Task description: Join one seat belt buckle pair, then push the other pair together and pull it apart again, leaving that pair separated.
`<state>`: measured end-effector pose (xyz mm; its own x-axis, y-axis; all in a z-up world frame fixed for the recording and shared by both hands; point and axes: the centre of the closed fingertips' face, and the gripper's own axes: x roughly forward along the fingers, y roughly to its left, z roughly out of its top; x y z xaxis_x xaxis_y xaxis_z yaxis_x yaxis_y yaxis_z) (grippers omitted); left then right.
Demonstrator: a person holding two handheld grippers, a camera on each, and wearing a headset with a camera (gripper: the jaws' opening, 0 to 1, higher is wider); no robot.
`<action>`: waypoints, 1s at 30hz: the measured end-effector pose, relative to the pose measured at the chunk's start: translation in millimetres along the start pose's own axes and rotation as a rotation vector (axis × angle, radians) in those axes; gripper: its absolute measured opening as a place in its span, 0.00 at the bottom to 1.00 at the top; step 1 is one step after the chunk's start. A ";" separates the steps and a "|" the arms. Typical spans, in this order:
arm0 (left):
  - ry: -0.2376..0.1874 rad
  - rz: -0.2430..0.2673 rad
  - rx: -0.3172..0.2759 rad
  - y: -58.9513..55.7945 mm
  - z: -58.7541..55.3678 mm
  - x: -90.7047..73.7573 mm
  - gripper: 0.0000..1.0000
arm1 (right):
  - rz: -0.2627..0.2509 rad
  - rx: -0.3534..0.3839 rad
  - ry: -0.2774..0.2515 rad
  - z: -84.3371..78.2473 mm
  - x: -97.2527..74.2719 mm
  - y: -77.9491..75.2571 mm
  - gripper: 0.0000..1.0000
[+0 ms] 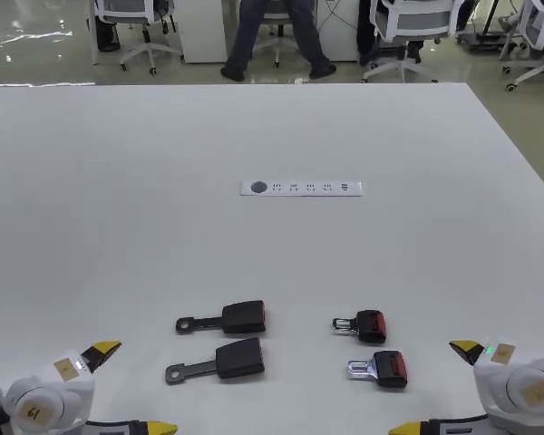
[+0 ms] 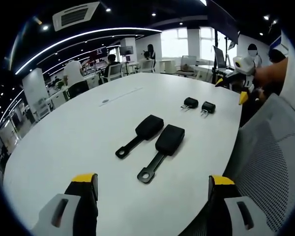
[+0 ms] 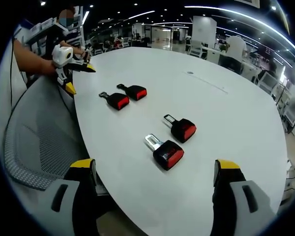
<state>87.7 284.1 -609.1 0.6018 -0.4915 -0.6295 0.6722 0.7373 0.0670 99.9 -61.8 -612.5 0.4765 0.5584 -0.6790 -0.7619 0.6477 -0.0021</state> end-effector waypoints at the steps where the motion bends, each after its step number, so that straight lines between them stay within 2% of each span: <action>1: 0.000 -0.001 0.000 -0.5 0.3 0.0 0.94 | 0.000 0.000 0.000 -0.2 0.2 -0.5 0.99; 8: 0.003 -0.003 0.002 0.6 -2.9 0.2 0.95 | -0.004 0.000 -0.003 0.4 0.4 -1.3 0.99; 23: -0.001 -0.005 0.004 -2.1 0.7 -0.4 0.94 | -0.007 -0.003 -0.003 1.3 0.8 0.5 0.99; 30: 0.005 -0.019 0.010 0.1 -4.6 0.3 0.94 | -0.006 -0.007 -0.005 3.2 -0.3 3.3 0.99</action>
<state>86.0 286.1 -612.8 0.5867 -0.5030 -0.6346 0.6880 0.7230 0.0630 98.6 -58.2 -610.0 0.4829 0.5574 -0.6754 -0.7625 0.6469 -0.0113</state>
